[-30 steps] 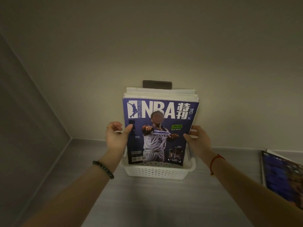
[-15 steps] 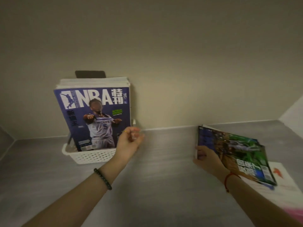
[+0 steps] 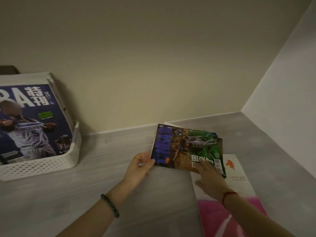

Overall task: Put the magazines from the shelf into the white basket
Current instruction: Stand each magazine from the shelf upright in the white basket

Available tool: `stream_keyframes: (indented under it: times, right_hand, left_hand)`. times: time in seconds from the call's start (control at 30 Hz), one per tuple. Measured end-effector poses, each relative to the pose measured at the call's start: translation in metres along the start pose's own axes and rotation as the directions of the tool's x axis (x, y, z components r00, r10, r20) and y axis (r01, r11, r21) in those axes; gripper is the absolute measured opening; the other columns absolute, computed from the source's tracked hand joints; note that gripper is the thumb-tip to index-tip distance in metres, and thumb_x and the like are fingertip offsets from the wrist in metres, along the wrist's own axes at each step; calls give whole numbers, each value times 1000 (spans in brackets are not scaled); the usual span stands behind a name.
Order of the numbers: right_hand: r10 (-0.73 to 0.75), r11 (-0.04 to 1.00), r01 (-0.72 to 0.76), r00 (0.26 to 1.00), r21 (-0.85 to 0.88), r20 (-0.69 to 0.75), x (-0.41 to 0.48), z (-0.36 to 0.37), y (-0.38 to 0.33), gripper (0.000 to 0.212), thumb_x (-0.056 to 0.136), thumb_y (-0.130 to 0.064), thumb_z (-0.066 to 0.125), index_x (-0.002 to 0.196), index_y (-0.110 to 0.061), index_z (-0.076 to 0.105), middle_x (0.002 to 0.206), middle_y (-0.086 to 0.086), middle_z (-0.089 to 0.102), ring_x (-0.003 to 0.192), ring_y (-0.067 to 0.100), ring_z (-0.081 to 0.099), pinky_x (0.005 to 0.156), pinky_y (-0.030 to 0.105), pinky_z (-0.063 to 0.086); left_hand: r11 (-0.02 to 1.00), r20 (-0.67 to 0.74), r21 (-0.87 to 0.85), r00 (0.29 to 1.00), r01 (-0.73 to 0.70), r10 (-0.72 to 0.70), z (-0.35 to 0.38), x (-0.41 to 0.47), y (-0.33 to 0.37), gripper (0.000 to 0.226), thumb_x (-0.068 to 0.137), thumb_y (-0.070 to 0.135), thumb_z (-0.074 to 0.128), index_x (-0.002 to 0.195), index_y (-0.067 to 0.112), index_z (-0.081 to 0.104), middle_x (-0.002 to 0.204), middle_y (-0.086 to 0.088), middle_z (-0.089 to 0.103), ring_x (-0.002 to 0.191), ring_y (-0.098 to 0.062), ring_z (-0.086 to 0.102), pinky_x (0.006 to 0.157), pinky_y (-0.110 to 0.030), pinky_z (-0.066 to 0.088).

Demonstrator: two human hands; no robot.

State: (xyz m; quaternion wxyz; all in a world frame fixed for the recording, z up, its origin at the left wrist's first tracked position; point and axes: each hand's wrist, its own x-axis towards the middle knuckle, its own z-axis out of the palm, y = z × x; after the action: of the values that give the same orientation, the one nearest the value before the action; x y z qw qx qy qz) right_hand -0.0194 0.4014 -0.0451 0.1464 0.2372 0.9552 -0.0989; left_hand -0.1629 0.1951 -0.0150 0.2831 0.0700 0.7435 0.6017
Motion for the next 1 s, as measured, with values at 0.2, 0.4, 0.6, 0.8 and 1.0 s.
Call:
stream_keyframes:
  times: [0.2, 0.4, 0.6, 0.8, 1.0]
  right_hand:
    - [-74, 993, 65, 993, -96, -89, 20, -3, 6, 47, 95, -23, 39, 140, -18, 25, 152, 6, 24, 139, 20, 25, 113, 37, 24]
    - [-180, 953, 180, 983, -245, 20, 25, -21, 6, 33, 93, -14, 40, 126, -14, 40, 128, 9, 53, 112, 25, 55, 91, 36, 47]
    - [-302, 953, 301, 953, -36, -18, -5, -29, -45, 28, 95, -22, 33, 115, -12, 50, 109, 13, 67, 95, 28, 65, 80, 36, 51]
    - [-449, 874, 484, 840, 45, -306, -44, -5, -117, 20, 87, -35, 47, 97, -26, 62, 107, -3, 68, 97, 14, 64, 85, 25, 48]
    - [94, 741, 170, 932, 650, -351, -7, -31, -104, 75, 78, -25, 69, 138, -7, 27, 142, 10, 36, 134, 29, 32, 111, 40, 30]
  left_hand:
    - [989, -12, -81, 992, 126, -127, 27, -2, -13, 20, 85, 14, 60, 104, 14, 53, 83, 3, 57, 65, -11, 55, 52, -18, 45]
    - [966, 33, -152, 978, 210, -207, 44, -13, -19, 6, 88, 10, 55, 91, 13, 51, 75, 0, 54, 59, -12, 51, 48, -19, 47]
    - [930, 167, -197, 945, 311, -281, 57, -26, -18, 16, 84, 37, 58, 96, 27, 52, 86, -7, 60, 70, -19, 58, 58, -30, 52]
    - [988, -173, -155, 984, 16, -43, 34, -32, -26, 26, 84, -6, 52, 104, 10, 54, 98, -9, 63, 85, -20, 60, 70, -18, 48]
    - [979, -47, -197, 998, -58, 50, -42, -47, -6, 46, 88, -10, 42, 130, 9, 40, 105, -17, 63, 91, -29, 60, 82, -33, 53]
